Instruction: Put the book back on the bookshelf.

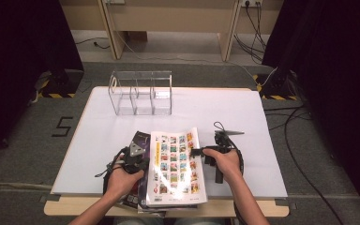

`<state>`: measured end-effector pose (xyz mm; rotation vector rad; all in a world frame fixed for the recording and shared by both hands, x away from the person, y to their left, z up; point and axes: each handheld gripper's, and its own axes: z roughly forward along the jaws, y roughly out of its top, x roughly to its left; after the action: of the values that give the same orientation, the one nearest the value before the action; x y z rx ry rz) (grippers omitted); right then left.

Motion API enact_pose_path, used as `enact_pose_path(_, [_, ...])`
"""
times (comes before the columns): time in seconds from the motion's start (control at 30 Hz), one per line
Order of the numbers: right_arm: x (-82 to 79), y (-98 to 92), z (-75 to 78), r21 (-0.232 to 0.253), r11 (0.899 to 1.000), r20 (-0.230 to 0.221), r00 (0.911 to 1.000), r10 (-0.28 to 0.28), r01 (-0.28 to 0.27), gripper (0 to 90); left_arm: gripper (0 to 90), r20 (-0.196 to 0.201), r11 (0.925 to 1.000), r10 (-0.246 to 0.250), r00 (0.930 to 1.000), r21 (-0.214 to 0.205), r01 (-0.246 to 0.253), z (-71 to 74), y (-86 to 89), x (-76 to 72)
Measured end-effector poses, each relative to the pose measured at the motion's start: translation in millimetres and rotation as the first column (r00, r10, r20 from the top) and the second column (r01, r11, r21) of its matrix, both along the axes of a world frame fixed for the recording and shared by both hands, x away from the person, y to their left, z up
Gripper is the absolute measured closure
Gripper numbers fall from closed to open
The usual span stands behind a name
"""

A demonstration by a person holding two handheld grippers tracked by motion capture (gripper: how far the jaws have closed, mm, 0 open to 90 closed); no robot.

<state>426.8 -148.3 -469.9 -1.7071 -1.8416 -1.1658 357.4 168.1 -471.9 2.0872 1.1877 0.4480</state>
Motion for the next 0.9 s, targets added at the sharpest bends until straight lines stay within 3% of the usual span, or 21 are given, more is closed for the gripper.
enact_pose_path(0.2, [-4.6,6.0,7.0,-0.048,0.999,0.043,0.9991,-0.007,0.009,72.7,82.8,0.008,1.0000,-0.001,1.0000,0.000,0.001,0.4,4.3,-0.5])
enact_pose_path(0.3, [-8.7,10.2,12.9,-0.072,0.997,0.070,0.9974,-0.012,0.017,73.1,64.9,0.013,0.9982,0.017,0.9998,-0.057,-0.016,3.3,17.7,1.6])
enact_pose_path(0.33, [-10.0,11.5,14.9,-0.076,0.997,0.089,0.9960,-0.012,0.019,73.3,62.7,0.013,0.9931,0.034,0.9993,-0.113,-0.032,7.5,29.5,0.0])
enact_pose_path(0.4, [-12.3,13.5,20.8,-0.072,0.997,0.114,0.9935,-0.009,0.017,73.5,59.1,0.034,0.9894,0.054,0.9980,-0.137,-0.049,12.0,41.2,-4.7])
enact_pose_path(0.43, [-12.9,14.4,24.0,-0.069,0.997,0.122,0.9925,-0.008,0.016,73.5,58.6,0.034,0.9894,0.054,0.9980,-0.137,-0.049,12.0,41.2,-4.7])
enact_pose_path(0.47, [-13.6,16.1,27.7,-0.076,0.997,0.138,0.9905,-0.002,0.013,73.5,58.5,0.043,0.9848,0.071,0.9966,-0.162,-0.063,14.2,52.6,-10.3])
enact_pose_path(0.57, [-16.6,22.8,39.4,-0.112,0.994,0.208,0.9781,0.014,0.009,73.7,58.3,0.050,0.9815,0.098,0.9940,-0.170,-0.088,12.6,67.1,-18.8])
enact_pose_path(0.7, [-19.1,28.6,49.7,-0.122,0.992,0.237,0.9712,0.024,0.005,73.8,58.4,0.049,0.9782,0.114,0.9923,-0.180,-0.103,8.6,76.6,-25.5])
enact_pose_path(0.87, [-15.0,38.7,71.0,-0.168,0.986,0.296,0.9540,0.049,0.002,73.9,59.2,0.048,0.9747,0.130,0.9903,-0.189,-0.119,4.0,85.5,-28.9])
enact_pose_path(0.9, [-15.0,38.7,71.0,-0.168,0.986,0.296,0.9540,0.049,0.002,73.9,59.2,0.047,0.9741,0.132,0.9901,-0.191,-0.121,3.4,86.3,-29.1])
